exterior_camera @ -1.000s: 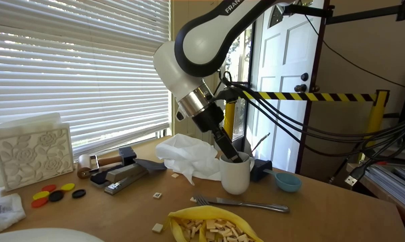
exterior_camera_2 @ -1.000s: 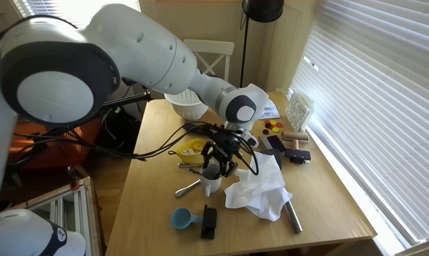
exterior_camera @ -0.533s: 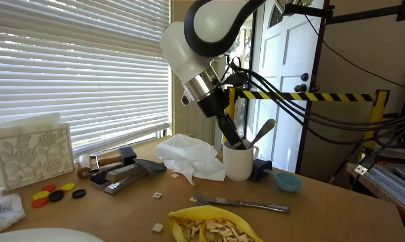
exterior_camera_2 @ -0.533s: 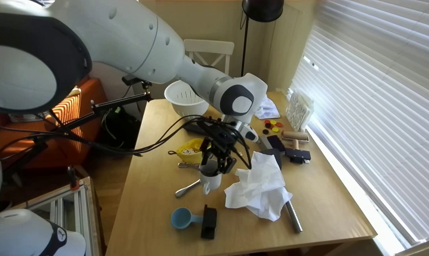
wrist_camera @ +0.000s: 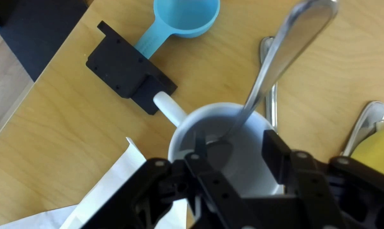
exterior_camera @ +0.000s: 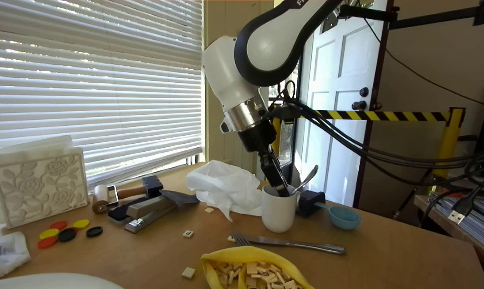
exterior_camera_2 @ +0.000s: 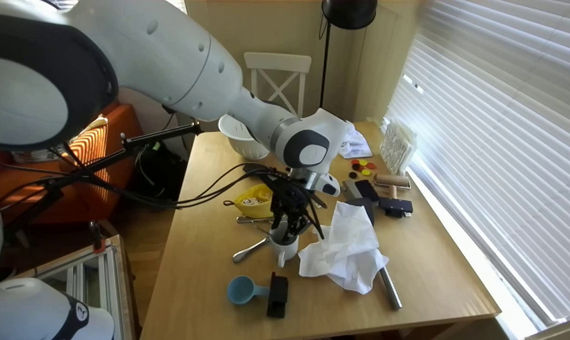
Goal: Pick up the spoon and put it in the cup
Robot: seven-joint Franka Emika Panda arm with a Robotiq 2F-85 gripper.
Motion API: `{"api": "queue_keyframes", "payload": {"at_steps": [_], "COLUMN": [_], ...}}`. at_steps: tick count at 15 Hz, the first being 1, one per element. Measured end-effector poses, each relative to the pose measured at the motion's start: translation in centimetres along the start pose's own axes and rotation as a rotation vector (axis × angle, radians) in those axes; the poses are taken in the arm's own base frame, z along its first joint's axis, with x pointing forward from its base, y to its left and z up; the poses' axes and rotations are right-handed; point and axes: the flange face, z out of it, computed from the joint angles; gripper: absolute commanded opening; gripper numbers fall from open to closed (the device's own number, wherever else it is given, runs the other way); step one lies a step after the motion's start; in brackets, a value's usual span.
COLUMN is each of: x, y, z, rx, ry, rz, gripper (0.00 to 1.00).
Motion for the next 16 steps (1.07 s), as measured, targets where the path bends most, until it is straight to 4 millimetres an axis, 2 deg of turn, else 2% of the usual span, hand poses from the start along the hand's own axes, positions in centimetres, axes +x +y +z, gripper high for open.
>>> {"api": "queue_keyframes", "payload": {"at_steps": [3, 7, 11, 12, 16], "x": [0.2, 0.0, -2.3, -3.3, -8.2], "y": [0.1, 0.2, 0.8, 0.9, 0.2], "z": [0.5, 0.2, -2.9, -3.9, -7.7], "rx": [0.0, -0.004, -0.02, -0.02, -0.01], "ry": [0.029, 0.053, 0.1, 0.115, 0.183], "rz": [0.017, 0.046, 0.135, 0.161, 0.269], "gripper": [0.0, 0.0, 0.0, 0.19, 0.46]}}
